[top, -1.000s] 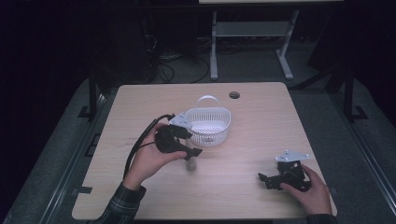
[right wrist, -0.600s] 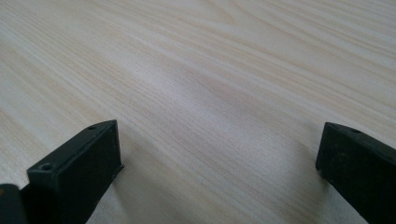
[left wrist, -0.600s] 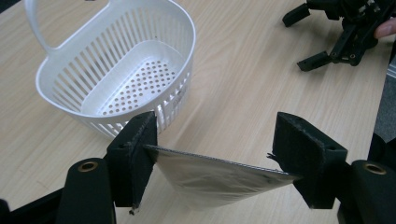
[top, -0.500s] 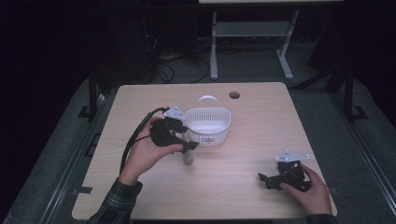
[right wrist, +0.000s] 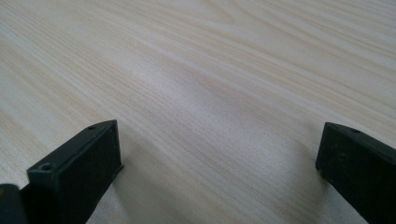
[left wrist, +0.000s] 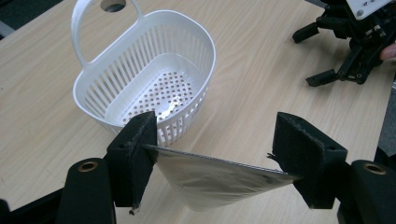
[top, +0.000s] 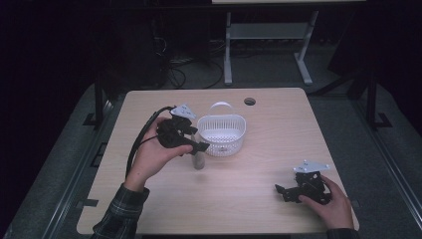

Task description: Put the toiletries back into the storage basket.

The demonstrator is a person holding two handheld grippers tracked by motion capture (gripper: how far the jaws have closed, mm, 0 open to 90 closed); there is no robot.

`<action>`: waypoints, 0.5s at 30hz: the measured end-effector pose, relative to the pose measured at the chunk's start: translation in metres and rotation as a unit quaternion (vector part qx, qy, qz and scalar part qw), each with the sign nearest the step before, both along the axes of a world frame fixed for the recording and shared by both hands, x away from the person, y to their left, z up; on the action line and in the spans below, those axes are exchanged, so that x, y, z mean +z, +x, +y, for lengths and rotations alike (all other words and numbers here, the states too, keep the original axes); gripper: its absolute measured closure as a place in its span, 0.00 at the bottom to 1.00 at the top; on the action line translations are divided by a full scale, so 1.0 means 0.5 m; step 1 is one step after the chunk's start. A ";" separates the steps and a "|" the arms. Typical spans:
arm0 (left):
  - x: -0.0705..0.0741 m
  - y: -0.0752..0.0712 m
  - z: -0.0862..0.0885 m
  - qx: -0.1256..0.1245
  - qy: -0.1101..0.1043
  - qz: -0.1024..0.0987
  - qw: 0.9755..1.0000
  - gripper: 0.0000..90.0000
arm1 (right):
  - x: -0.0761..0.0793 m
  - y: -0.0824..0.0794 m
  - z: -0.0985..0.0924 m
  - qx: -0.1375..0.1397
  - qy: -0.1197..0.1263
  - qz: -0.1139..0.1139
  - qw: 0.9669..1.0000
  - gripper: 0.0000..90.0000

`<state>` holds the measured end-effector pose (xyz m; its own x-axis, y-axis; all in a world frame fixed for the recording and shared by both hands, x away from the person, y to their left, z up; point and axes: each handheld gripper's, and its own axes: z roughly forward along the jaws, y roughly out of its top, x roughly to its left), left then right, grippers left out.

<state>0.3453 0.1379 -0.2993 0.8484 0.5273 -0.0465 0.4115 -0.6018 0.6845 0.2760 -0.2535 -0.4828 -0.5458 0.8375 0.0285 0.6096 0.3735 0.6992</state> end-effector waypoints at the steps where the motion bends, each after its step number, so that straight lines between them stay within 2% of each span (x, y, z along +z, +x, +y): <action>1: 0.004 0.002 0.001 0.001 -0.001 -0.001 1.000 0.34 | 0.000 0.000 0.000 0.000 0.000 0.000 1.000 0.00; 15: 0.032 0.022 0.004 0.012 -0.010 -0.007 1.000 0.34 | 0.000 0.000 0.000 0.000 0.000 0.000 1.000 0.00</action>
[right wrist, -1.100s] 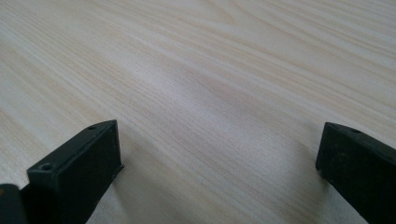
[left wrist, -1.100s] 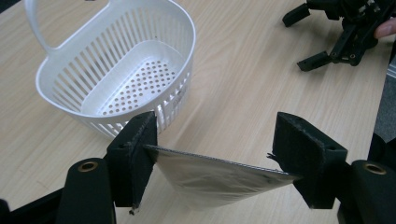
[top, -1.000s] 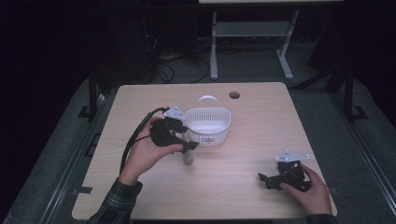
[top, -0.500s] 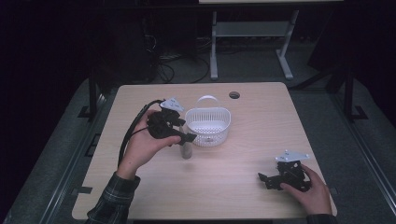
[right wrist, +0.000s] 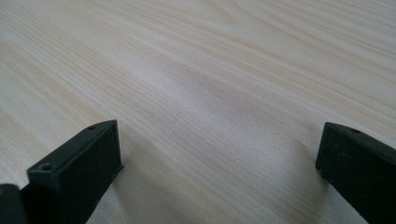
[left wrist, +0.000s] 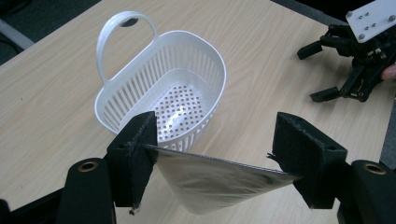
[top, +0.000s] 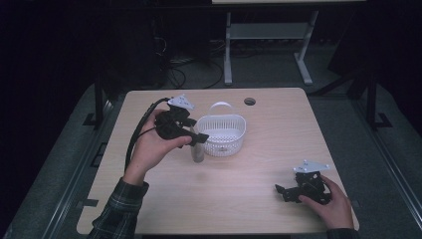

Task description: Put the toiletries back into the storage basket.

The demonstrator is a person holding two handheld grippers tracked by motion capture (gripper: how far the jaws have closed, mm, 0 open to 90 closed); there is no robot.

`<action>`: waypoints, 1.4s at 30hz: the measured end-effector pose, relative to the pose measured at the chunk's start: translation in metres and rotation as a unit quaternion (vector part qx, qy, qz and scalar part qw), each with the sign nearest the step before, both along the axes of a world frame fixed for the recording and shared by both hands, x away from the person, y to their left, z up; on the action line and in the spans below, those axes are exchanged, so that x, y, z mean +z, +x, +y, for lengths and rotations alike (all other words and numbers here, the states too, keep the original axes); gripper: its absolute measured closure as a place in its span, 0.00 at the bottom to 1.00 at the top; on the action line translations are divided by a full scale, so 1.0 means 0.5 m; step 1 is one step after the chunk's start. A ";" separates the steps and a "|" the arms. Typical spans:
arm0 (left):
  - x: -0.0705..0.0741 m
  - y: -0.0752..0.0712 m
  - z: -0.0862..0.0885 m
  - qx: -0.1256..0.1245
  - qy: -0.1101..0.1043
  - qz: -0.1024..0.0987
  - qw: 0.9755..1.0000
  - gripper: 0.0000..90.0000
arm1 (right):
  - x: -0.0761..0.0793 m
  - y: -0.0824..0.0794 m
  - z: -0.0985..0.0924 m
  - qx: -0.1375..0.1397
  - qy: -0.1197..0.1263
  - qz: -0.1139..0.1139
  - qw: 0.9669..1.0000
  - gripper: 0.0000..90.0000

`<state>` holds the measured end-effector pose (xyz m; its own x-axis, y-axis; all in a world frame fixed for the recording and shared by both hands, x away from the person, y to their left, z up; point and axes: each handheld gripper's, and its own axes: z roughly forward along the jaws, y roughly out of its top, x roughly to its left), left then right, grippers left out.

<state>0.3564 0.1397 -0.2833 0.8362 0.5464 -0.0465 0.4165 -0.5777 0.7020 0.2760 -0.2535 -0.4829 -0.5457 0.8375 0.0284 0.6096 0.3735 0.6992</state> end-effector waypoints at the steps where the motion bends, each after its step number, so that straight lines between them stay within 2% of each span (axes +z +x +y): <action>1: 0.001 0.002 0.000 0.000 -0.002 -0.001 1.000 0.34 | 0.000 0.000 0.000 0.000 0.000 0.000 1.000 0.00; 22: 0.043 0.038 -0.005 0.011 -0.017 -0.006 1.000 0.34 | 0.000 0.000 0.000 0.000 0.000 0.000 1.000 0.00; 42: 0.077 0.075 -0.022 0.017 -0.020 -0.013 1.000 0.34 | 0.000 0.000 0.000 0.000 0.000 0.000 1.000 0.00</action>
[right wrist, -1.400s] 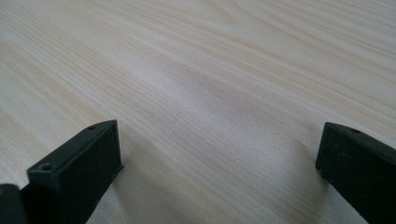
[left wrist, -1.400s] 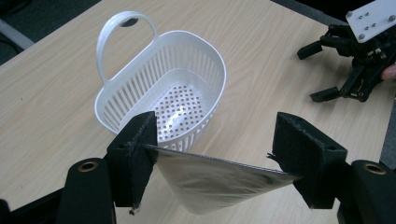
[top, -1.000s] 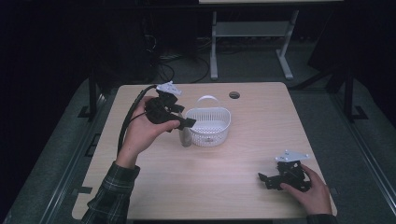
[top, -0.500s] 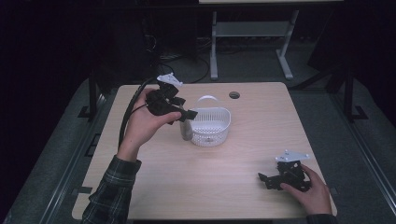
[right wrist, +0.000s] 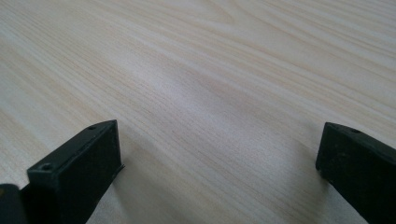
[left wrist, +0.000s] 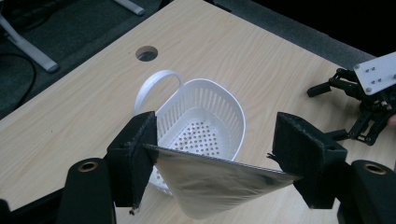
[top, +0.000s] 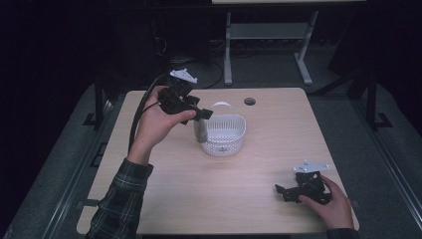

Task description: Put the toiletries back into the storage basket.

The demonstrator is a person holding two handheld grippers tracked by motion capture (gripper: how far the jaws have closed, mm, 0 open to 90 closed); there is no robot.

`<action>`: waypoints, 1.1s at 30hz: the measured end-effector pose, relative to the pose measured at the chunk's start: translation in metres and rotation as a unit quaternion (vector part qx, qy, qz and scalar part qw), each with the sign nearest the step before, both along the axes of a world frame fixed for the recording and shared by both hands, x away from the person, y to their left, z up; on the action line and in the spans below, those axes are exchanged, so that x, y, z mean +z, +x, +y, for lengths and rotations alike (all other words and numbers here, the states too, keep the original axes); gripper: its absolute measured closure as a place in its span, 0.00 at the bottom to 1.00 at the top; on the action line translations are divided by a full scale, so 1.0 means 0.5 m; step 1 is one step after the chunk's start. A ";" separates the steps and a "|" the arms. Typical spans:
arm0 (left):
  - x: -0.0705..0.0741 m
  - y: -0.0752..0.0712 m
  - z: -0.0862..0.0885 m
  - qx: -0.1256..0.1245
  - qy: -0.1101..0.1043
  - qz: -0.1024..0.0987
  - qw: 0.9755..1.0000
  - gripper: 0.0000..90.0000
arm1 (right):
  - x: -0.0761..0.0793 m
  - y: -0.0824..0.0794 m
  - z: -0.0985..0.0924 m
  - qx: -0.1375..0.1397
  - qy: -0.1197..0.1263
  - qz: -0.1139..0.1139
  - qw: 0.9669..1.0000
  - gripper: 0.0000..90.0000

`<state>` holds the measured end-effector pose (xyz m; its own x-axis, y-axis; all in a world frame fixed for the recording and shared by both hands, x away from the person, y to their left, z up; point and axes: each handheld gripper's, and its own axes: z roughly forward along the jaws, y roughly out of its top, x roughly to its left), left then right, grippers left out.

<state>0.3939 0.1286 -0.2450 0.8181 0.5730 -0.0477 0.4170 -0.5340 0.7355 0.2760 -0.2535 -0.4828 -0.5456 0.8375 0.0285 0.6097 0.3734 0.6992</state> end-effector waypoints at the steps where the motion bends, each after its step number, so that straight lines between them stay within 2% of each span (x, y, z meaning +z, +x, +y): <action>1: 0.001 0.002 -0.001 0.001 0.000 0.000 1.000 0.34 | 0.000 0.000 0.000 0.000 0.000 0.000 1.000 0.00; 10: 0.000 0.021 -0.013 0.001 -0.004 0.000 1.000 0.34 | 0.000 0.000 0.000 0.000 0.000 0.000 1.000 0.00; 18: -0.002 0.034 -0.025 0.002 -0.007 -0.009 1.000 0.34 | 0.000 0.000 0.000 0.000 -0.001 0.000 1.000 0.00; 33: -0.040 0.056 -0.041 0.000 -0.007 -0.005 1.000 0.34 | 0.000 0.000 0.000 0.000 0.000 0.000 1.000 0.00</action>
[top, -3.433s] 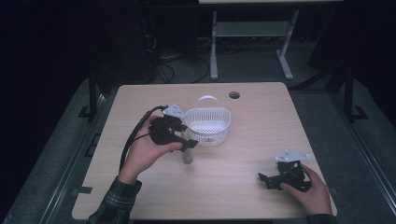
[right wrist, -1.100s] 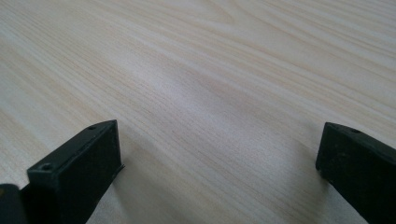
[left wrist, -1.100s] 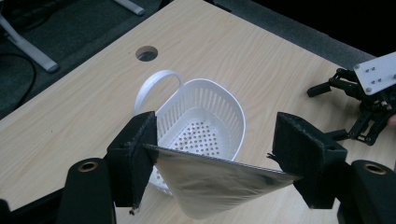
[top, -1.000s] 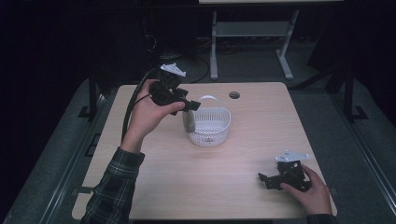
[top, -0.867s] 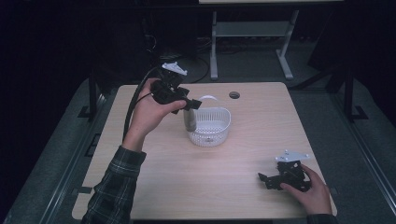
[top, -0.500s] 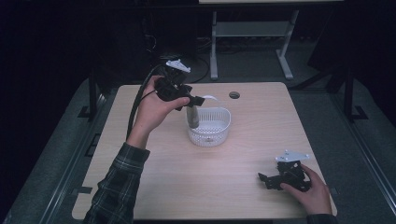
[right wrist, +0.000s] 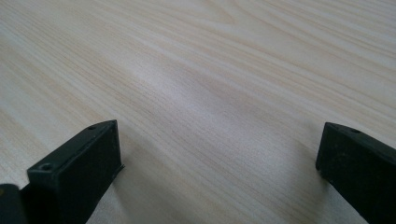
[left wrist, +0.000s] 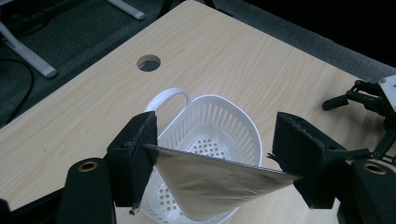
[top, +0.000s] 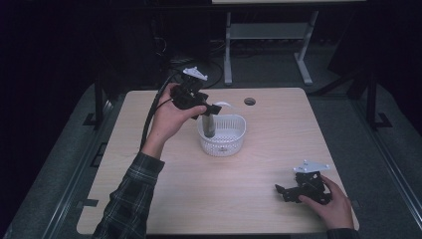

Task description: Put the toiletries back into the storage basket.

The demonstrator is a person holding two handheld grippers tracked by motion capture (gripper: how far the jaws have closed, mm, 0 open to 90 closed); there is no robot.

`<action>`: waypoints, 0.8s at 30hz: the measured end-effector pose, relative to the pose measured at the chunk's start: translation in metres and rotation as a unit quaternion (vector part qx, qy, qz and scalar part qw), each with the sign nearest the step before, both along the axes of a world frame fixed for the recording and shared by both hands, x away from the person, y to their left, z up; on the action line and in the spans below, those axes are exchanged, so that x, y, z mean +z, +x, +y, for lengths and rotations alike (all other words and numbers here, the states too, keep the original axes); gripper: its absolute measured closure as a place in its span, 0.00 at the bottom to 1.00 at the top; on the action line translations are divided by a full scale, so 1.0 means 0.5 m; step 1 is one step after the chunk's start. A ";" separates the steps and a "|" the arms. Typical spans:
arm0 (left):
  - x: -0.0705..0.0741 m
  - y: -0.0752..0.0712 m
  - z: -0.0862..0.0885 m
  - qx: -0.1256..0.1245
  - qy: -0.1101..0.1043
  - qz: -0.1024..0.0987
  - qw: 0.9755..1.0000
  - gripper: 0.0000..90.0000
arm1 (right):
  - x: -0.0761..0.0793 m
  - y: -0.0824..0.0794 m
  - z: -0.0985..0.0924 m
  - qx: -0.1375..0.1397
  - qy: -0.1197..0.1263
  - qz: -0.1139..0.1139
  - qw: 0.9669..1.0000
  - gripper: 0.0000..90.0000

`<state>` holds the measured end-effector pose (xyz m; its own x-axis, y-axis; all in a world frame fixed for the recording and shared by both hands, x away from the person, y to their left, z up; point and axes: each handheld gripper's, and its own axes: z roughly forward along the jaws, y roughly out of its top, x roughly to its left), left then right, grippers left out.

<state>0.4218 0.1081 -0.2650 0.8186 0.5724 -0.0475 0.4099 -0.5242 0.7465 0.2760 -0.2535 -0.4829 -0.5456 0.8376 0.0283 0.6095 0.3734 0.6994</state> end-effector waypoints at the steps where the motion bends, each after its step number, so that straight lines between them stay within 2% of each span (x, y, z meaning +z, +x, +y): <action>1: -0.003 0.001 -0.001 0.001 -0.001 -0.001 1.000 0.34 | 0.000 0.000 0.000 0.000 0.000 0.000 1.000 0.00; 6: -0.021 0.007 -0.004 0.001 0.006 0.002 1.000 0.34 | 0.000 0.000 0.000 0.000 0.000 0.000 1.000 0.00; 15: -0.062 0.016 -0.002 0.003 0.006 0.014 1.000 0.34 | 0.000 0.000 0.000 0.001 0.000 0.000 1.000 0.00; 24: -0.084 0.022 -0.002 0.005 0.014 0.012 1.000 0.34 | 0.000 0.000 0.000 0.000 0.000 0.000 1.000 0.00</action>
